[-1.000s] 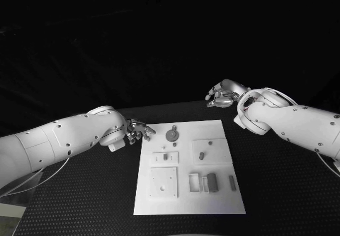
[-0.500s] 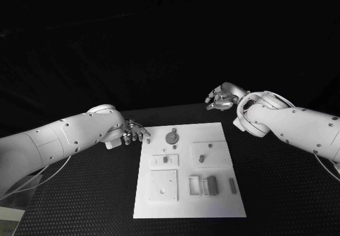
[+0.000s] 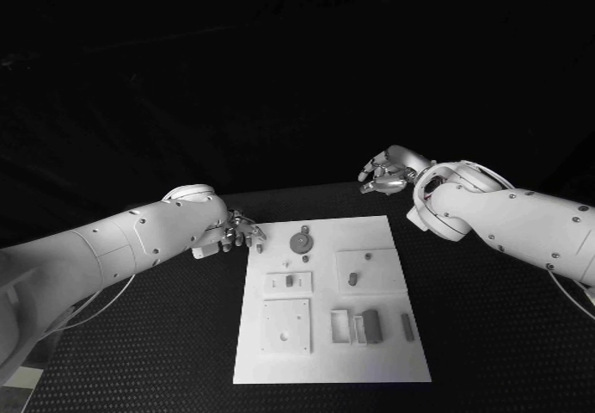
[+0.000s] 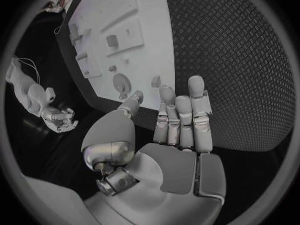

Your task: Assemble the parts on the task board

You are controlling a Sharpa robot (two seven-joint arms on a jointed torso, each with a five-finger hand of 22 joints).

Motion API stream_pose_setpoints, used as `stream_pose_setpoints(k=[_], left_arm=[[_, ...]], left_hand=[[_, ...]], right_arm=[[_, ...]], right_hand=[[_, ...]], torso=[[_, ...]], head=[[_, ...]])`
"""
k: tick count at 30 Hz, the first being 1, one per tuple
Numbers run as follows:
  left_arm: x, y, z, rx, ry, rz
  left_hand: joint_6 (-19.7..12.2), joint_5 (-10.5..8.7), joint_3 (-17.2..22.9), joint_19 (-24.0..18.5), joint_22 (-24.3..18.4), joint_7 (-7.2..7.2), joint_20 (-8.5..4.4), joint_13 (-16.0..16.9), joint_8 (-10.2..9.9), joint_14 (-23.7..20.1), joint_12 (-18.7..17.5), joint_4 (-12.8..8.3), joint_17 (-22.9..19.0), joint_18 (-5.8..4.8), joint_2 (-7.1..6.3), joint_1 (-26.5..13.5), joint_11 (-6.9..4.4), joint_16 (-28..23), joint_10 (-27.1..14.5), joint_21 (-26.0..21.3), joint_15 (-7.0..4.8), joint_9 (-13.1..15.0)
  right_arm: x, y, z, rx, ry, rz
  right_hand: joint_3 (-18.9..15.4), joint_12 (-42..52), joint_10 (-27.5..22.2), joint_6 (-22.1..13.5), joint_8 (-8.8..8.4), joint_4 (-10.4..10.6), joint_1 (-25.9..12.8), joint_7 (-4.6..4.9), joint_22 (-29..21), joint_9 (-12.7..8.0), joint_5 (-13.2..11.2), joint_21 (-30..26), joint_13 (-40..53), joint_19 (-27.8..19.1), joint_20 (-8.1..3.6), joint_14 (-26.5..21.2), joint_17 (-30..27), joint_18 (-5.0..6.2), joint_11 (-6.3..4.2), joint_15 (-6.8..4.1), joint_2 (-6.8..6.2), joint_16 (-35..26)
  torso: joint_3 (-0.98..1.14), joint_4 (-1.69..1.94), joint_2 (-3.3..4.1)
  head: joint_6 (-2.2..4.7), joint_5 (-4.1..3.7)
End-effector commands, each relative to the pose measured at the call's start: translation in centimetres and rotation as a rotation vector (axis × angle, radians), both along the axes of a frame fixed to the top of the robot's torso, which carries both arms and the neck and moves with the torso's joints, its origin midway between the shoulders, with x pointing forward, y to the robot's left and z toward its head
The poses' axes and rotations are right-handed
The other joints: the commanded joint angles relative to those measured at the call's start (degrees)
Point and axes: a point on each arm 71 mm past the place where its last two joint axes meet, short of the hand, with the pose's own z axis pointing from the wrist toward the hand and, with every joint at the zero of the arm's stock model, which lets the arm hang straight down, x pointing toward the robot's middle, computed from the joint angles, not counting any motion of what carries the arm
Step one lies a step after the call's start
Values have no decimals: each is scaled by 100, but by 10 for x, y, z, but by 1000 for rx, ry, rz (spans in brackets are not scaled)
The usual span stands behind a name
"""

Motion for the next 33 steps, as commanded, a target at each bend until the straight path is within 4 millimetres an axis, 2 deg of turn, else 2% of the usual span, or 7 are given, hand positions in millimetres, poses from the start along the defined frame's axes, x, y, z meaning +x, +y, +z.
stream_pose_setpoints(k=[1,23,33], left_arm=[[-1,-6,-4,16,7,-53],[-1,-8,-14,36,26,-53],[0,-8,-20,44,41,-45]], left_hand=[[-162,-20,11,19,-8,164,28,-7,-15,24,-25,31,-4,59,-30,6,4,-12,12,-27,17,-10],[-182,-13,17,7,-17,174,38,-17,-22,4,-45,46,1,57,-9,4,14,-27,-6,-54,27,-36],[-195,1,23,2,-16,182,47,-19,-22,-9,-51,35,12,53,40,28,22,-32,-16,-69,35,-57]], right_arm=[[0,2,0,1,-4,11],[0,3,0,1,-4,15],[0,4,0,1,-5,17]], right_hand=[[-28,-24,-17,-11,-32,0,-31,37,88,-8,-26,-34,8,-36,9,-24,-8,37,24,11,30,22],[-26,-23,-18,-13,-33,-7,-28,40,87,-10,-28,-35,10,-37,8,-26,-16,37,27,15,30,27],[-25,-22,-19,-12,-33,-8,-26,41,87,-10,-28,-36,11,-38,8,-27,-20,37,28,16,31,30]], torso=[[3,1,3],[-1,2,-5],[-1,4,-4]], head=[[-12,3],[-41,3],[-55,-3]])
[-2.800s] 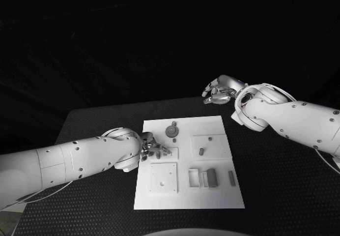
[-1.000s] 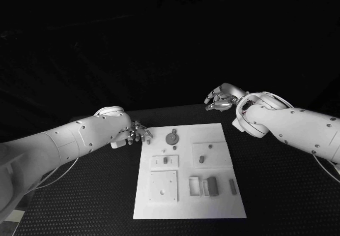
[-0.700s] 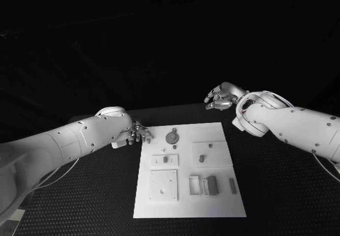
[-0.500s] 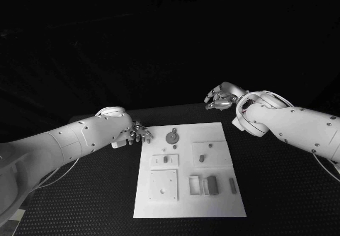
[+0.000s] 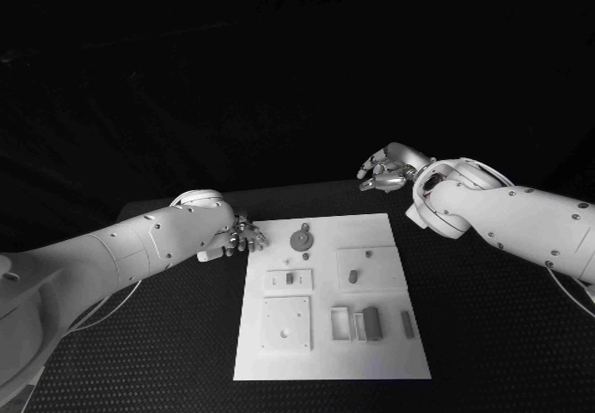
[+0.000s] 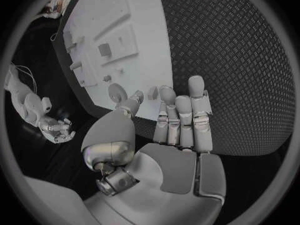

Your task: Assemble the parts on the task board

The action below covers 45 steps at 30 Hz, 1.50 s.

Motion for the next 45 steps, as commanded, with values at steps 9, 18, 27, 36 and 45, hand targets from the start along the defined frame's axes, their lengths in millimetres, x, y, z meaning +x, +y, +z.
stream_pose_setpoints(k=[9,18,27,36,45], left_arm=[[1,-5,-1,-1,12,-27],[1,-5,-2,-8,2,-24],[1,-5,-2,-23,5,-14],[2,-6,-2,-30,-6,-9],[3,-8,-2,-46,-10,3]], left_hand=[[-178,8,11,-8,-2,187,40,-6,-19,-4,-20,9,15,57,88,46,27,-33,-19,-29,28,-17],[-180,23,14,-6,3,190,45,-5,-12,-7,-18,-13,24,56,159,72,31,-33,-21,-36,32,-30],[-171,45,6,12,31,193,51,2,16,-3,-7,-123,49,54,385,162,32,-26,-13,-38,35,-59],[-166,59,-7,29,77,189,51,9,48,7,11,-336,79,52,635,303,29,-15,-1,-32,32,-91],[-202,72,14,40,97,201,52,9,43,12,13,-424,91,50,716,391,40,-15,1,-34,39,-121]], right_arm=[[0,3,0,0,-4,15],[-1,3,0,-2,-4,16],[-1,3,0,-2,-4,16],[-1,4,0,-2,-2,18],[0,5,0,-4,-1,19]], right_hand=[[-24,-21,-19,11,-32,-9,-25,43,87,-9,-28,-36,7,-38,8,-47,-10,37,28,-2,33,33],[-23,-20,-19,12,-31,-10,-23,43,87,-10,-28,-36,8,-38,8,-48,-13,37,28,-2,34,35],[-23,-20,-19,14,-30,-10,-21,44,87,-10,-28,-36,9,-38,8,-49,-16,37,28,-2,37,38],[-24,-19,-19,15,-29,-10,-23,44,88,-10,-29,-36,9,-37,8,-49,-18,37,29,-1,38,40],[-23,-19,-20,15,-29,-11,-21,44,88,-10,-29,-36,10,-37,8,-50,-22,37,29,-1,39,42]], torso=[[-1,2,-2],[1,0,-2],[2,0,-4],[1,3,-3],[4,1,-3]], head=[[-16,-6],[-23,-8],[-26,-13],[-31,-10],[-30,-48]])
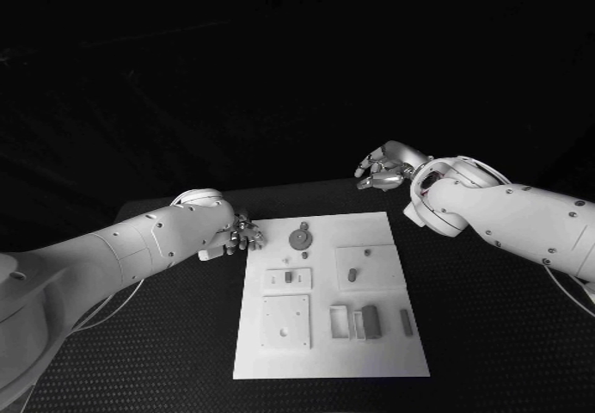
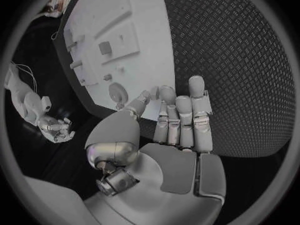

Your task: Assemble the parts on the task board

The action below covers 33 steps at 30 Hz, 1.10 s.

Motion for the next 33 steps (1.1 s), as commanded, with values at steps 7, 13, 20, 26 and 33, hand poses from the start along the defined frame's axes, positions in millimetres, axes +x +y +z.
stream_pose_setpoints(k=[7,13,20,26,33], left_arm=[[-1,-5,-2,-38,-2,3],[0,1,-1,-33,-11,28],[0,5,-2,-45,0,39],[-1,9,-2,-80,8,61],[-13,15,-2,-183,62,106]], left_hand=[[-123,45,47,45,40,162,33,8,41,60,25,-122,26,55,227,111,51,0,28,-3,11,-34],[50,-162,648,136,79,106,13,0,158,117,35,-10,55,62,172,590,-9,28,103,25,-36,-25],[289,-156,1113,239,183,20,-22,12,353,212,83,96,105,43,101,924,-78,99,233,120,-98,74],[350,-157,1161,283,245,-19,-52,23,447,264,112,111,135,38,93,969,-116,136,302,170,-133,158],[366,-158,1161,295,265,-29,-61,27,475,279,122,125,145,35,95,963,-125,147,324,185,-142,186]], right_arm=[[0,2,0,-6,2,12],[0,1,0,-3,-4,9],[0,1,0,-3,-5,8],[1,1,0,-3,-4,6],[0,-1,0,-3,-3,5]], right_hand=[[-23,-19,-20,10,-30,-10,-21,43,88,-8,-29,-36,7,-37,8,-49,-9,37,29,1,41,22],[-24,-18,-20,9,-30,-10,-22,43,88,-8,-29,-36,7,-38,8,-49,-11,37,29,1,40,23],[-29,-18,-20,7,-31,-6,-31,45,88,-10,-31,-36,8,-37,10,-50,-14,37,31,2,36,25],[-32,-17,-20,6,-32,-2,-39,45,88,-10,-31,-35,8,-36,11,-50,-16,37,31,3,35,28],[-33,-17,-20,5,-32,-1,-42,46,88,-11,-31,-35,9,-36,11,-50,-18,37,32,3,35,29]], torso=[[2,-4,0],[4,-2,-2],[1,-2,1],[-2,0,2],[-2,5,-5]], head=[[-14,-2],[-16,3],[-25,-6],[-24,-6],[-24,-7]])
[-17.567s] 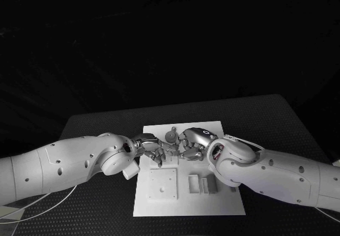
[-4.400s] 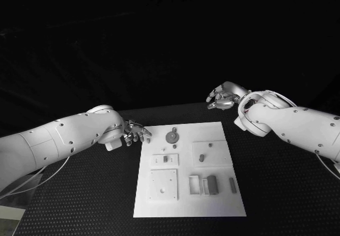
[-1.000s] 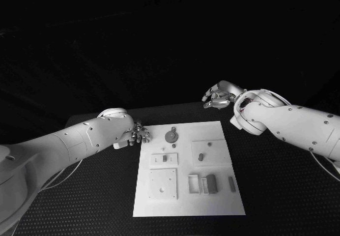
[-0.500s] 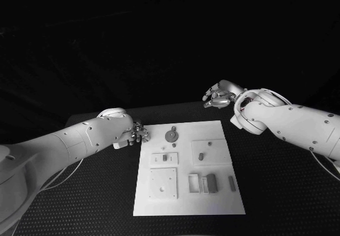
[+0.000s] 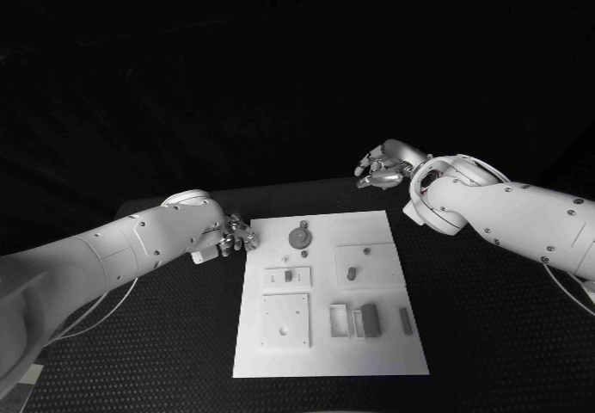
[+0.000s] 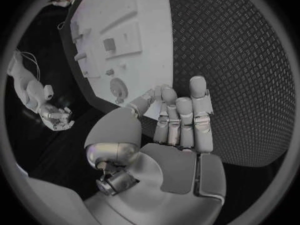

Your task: Assemble the parts on the task board

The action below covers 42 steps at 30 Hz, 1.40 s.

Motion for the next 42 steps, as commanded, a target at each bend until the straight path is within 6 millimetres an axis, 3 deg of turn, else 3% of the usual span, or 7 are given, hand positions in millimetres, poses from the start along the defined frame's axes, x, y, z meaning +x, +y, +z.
stream_pose_setpoints(k=[1,13,15,20,42], left_arm=[[-8,-3,0,-104,37,43],[-45,-10,10,-203,23,34],[-49,-13,13,-204,-1,27],[-58,-23,17,-169,-53,-40],[-72,-38,2,-55,-94,-123]], left_hand=[[44,18,37,27,9,18,0,5,153,122,17,-1,9,39,155,208,-11,19,45,31,-111,222],[46,17,37,27,12,17,-1,5,157,124,17,2,11,39,156,206,-12,20,47,33,-112,226],[209,21,-53,98,31,-19,-3,26,271,190,71,129,34,31,137,76,-41,72,139,75,-122,294],[195,13,-27,132,78,-79,-57,30,376,240,78,201,59,53,84,82,-102,96,191,109,-195,447],[234,13,-19,241,149,-146,-123,65,544,355,126,332,111,50,-22,80,-168,143,318,183,-264,676]], right_arm=[[0,-1,0,-2,-3,7],[-1,-2,0,-3,1,6],[-1,-3,0,-4,1,5],[-1,-2,0,-3,2,7],[-1,-2,0,-4,5,10]], right_hand=[[-33,-17,-20,-15,-32,-1,-42,44,88,-6,-31,-35,10,-36,11,-41,-8,37,32,12,35,29],[-33,-17,-20,-15,-32,-1,-42,44,88,-6,-31,-35,10,-36,11,-41,-8,37,32,12,35,29],[-33,-17,-20,-15,-32,-1,-42,44,88,-6,-31,-35,10,-36,11,-41,-8,37,32,13,36,29],[-33,-17,-20,-15,-32,0,-43,44,88,-6,-31,-36,10,-36,12,-41,-10,37,32,13,37,29],[-31,-18,-21,-16,-32,-1,-45,44,87,-8,-29,-38,10,-38,12,-45,-16,37,32,14,43,32]], torso=[[-2,6,-6],[2,10,-6],[1,10,-5],[-2,5,-1],[-1,4,1]], head=[[1,-1],[-10,4],[-15,5],[-17,6],[-96,19]])
